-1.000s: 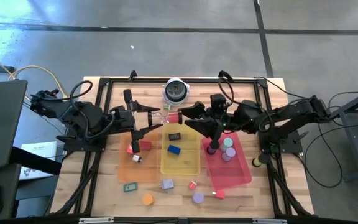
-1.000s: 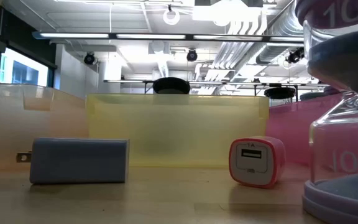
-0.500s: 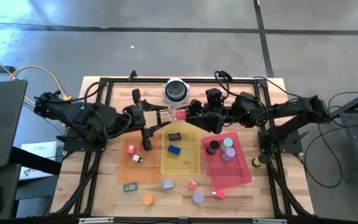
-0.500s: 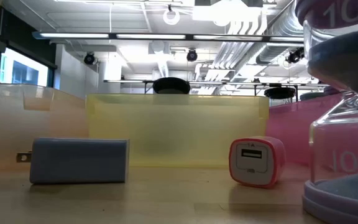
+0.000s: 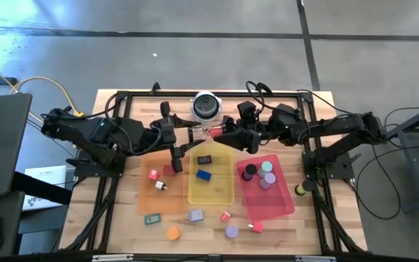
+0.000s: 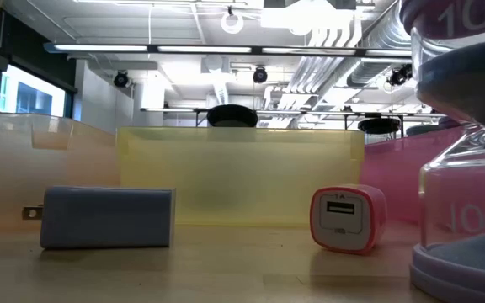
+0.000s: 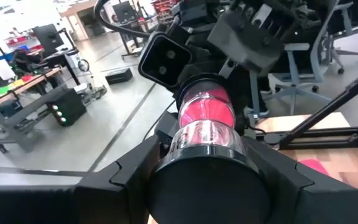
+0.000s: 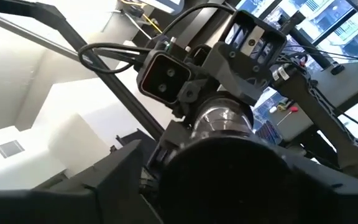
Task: Pick & Place Office items
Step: Put the black hourglass timer into the red bin
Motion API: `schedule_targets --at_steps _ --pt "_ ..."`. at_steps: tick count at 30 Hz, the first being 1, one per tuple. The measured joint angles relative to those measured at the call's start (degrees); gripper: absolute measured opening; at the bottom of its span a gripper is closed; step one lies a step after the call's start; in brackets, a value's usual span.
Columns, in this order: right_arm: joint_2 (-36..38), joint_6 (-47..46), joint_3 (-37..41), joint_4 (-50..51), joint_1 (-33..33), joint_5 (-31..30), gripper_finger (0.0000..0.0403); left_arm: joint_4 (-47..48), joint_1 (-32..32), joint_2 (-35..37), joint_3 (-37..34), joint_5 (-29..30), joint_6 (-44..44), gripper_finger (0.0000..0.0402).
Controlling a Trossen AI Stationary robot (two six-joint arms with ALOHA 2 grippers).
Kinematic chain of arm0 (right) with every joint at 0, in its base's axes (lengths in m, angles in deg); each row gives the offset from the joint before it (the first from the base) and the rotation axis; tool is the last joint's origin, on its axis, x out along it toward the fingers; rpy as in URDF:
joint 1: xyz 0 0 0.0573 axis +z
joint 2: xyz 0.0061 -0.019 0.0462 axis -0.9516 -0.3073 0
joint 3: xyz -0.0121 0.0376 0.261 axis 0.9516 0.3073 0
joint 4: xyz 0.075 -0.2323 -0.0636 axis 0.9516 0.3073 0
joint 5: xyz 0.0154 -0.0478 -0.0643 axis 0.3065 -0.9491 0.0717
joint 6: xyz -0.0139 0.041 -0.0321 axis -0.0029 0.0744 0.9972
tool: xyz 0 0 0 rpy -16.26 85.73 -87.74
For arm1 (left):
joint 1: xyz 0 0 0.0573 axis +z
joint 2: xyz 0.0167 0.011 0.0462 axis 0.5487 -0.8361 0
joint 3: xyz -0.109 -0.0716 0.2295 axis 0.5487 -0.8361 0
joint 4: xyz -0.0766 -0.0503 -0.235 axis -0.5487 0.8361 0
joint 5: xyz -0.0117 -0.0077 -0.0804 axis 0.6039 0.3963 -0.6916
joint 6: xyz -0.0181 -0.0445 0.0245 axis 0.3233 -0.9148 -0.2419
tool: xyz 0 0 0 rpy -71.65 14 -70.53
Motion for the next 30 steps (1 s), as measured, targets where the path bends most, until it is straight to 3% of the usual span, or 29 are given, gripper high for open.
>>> schedule_targets --at_steps 8,30 --pt "-0.1 0.8 0.0 0.9 -0.6 1.2 0.0187 -0.3 0.2 -0.3 0.1 -0.7 0.3 0.0200" --pt "0.0 3.2 0.0 3.4 -0.9 3.6 0.0185 -0.1 -0.2 -0.5 0.0 -1.8 -1.3 0.0213"
